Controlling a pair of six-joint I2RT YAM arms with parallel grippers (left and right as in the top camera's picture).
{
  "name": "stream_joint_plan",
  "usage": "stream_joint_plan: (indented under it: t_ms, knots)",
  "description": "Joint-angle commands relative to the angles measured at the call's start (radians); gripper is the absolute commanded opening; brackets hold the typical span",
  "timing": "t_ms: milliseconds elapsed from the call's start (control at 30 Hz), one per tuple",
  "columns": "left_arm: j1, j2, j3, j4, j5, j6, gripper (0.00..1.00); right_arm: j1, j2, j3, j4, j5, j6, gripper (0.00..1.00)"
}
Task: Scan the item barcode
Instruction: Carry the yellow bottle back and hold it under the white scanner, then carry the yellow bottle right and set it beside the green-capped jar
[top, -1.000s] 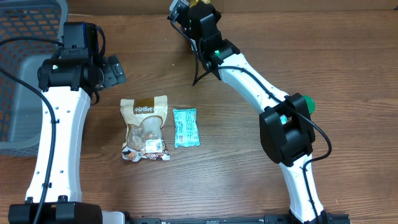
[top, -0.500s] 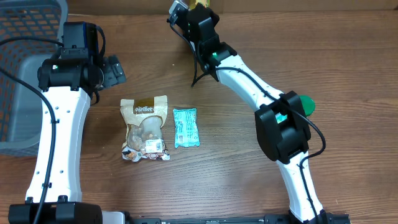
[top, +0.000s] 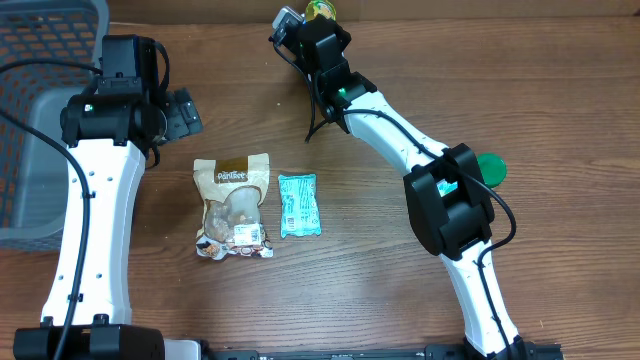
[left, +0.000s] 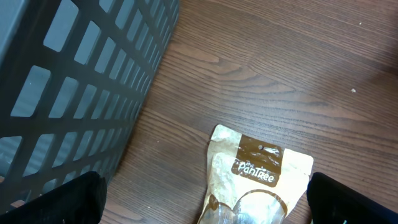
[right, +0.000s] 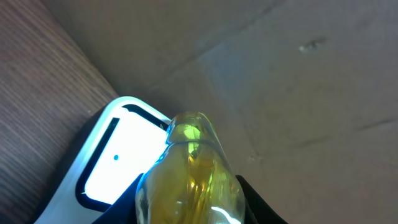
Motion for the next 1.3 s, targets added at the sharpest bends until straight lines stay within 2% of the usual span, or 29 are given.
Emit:
stream_joint_plan:
  t_ms: [0, 167, 300, 467, 733, 967, 1100, 1267]
  knots:
    - [-0.002, -0.003, 0.005, 0.001, -0.010, 0.026, 0.99, 0.005, -0.025, 0.033, 0.025, 0.053, 0.038, 0.04]
    - [-0.002, -0.003, 0.005, 0.001, -0.010, 0.026, 0.99, 0.010, -0.053, 0.033, 0.053, 0.053, 0.052, 0.04]
    - [-0.002, -0.003, 0.005, 0.001, -0.010, 0.026, 0.99, 0.011, -0.099, 0.033, 0.053, 0.052, 0.175, 0.04]
    - [-0.002, -0.003, 0.005, 0.001, -0.010, 0.026, 1.00, 0.007, -0.191, 0.033, -0.063, 0.048, 0.358, 0.04]
    - [-0.002, -0.003, 0.005, 0.001, -0.010, 0.026, 1.00, 0.003, -0.337, 0.033, -0.445, 0.049, 0.601, 0.04]
    - [-0.002, -0.003, 0.005, 0.001, -0.010, 0.026, 1.00, -0.035, -0.412, 0.033, -0.826, 0.035, 0.936, 0.04]
    - [-0.002, -0.003, 0.005, 0.001, -0.010, 0.026, 1.00, -0.095, -0.417, 0.032, -1.045, -0.079, 1.070, 0.04]
    - [-0.002, -0.003, 0.005, 0.001, -0.010, 0.026, 1.00, -0.198, -0.409, 0.031, -1.215, -0.261, 1.131, 0.04]
